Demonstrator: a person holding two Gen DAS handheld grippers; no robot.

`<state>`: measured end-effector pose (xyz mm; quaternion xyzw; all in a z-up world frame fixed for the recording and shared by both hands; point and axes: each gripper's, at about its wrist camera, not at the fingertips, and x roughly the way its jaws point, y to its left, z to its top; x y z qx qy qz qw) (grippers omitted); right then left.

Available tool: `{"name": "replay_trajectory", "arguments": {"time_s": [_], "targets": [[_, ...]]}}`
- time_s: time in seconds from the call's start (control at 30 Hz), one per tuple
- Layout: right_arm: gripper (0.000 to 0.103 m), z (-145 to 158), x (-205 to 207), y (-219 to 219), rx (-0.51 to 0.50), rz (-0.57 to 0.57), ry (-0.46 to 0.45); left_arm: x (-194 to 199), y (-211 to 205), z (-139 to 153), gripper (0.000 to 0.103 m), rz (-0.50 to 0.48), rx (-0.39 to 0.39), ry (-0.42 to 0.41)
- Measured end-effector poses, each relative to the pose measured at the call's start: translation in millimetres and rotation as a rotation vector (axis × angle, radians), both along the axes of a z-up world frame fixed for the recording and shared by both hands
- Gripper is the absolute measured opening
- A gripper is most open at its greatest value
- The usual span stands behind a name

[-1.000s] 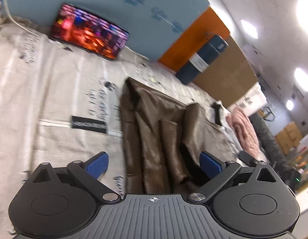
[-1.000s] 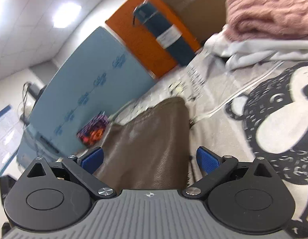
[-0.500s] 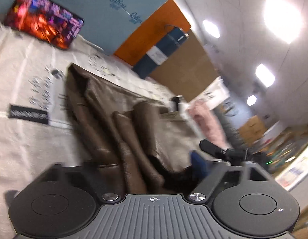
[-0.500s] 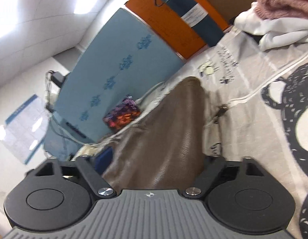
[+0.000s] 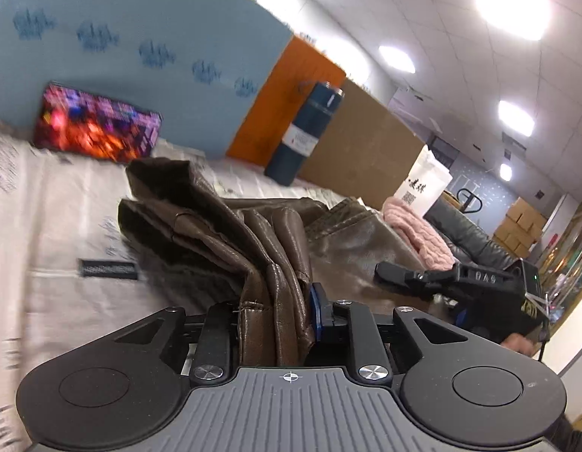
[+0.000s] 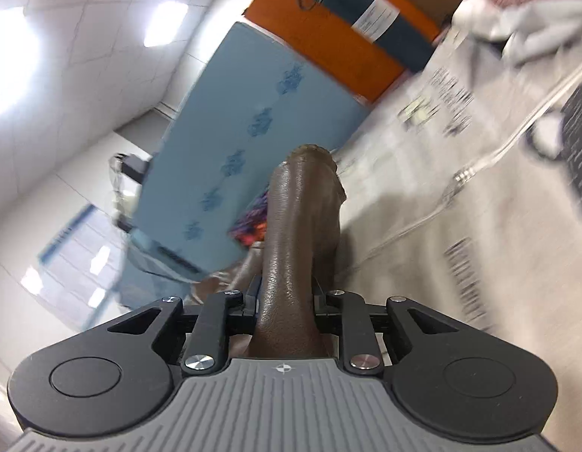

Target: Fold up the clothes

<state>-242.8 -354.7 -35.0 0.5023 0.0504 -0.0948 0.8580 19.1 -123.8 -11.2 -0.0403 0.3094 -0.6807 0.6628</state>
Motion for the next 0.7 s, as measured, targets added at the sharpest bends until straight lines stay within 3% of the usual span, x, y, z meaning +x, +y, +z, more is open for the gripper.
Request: {"name": "replay_trajectory", "arguments": {"time_s": [0.2, 0.47, 0.7], "targets": [[0.019, 30, 62, 36, -0.008, 0.110, -0.039, 24, 74, 17, 0.021, 0.161, -0.088, -0.028], [0.019, 70, 196, 93, -0.072, 0.328, -0.069, 74, 178, 34, 0.021, 0.488, -0.211, -0.030], [0.019, 93, 299, 139, -0.097, 0.458, -0.131, 113, 237, 55, 0.020, 0.750, -0.300, -0.099]]}}
